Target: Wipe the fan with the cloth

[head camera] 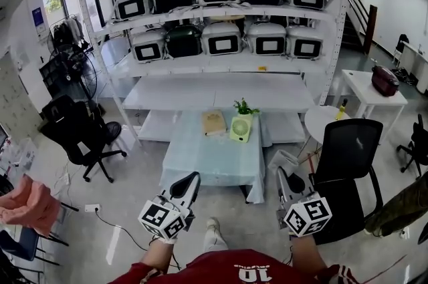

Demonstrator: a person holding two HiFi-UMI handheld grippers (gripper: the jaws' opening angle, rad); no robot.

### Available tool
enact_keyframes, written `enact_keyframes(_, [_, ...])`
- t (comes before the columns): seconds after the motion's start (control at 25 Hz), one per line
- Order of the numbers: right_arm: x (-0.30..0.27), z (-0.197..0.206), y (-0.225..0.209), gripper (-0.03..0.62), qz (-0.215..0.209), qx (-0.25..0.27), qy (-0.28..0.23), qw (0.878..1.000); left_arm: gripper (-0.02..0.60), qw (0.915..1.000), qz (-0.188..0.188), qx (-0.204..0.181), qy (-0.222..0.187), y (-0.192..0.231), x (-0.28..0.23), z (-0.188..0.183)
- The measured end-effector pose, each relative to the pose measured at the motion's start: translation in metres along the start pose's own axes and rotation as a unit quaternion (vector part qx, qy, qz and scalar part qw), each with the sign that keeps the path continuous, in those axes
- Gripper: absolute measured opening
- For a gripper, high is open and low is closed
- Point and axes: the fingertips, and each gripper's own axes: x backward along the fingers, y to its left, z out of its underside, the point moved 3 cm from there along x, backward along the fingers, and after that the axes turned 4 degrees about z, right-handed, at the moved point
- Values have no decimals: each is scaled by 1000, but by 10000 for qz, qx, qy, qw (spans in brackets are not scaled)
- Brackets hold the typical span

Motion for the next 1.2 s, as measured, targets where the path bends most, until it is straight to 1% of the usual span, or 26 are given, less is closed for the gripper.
enact_keyframes(0.36, [1,3,0,20,47,134,-10,9999,0,10000,38,-24,23,-6,-4,5])
enact_keyframes(0.68, [8,7,0,20,47,113,34,9999,0,9999,91,20,68,-12,-7,9])
enact_keyframes(1.2, [23,4,-4,20,56,75,0,10000,0,9995,303,-4,129,-34,-19,7])
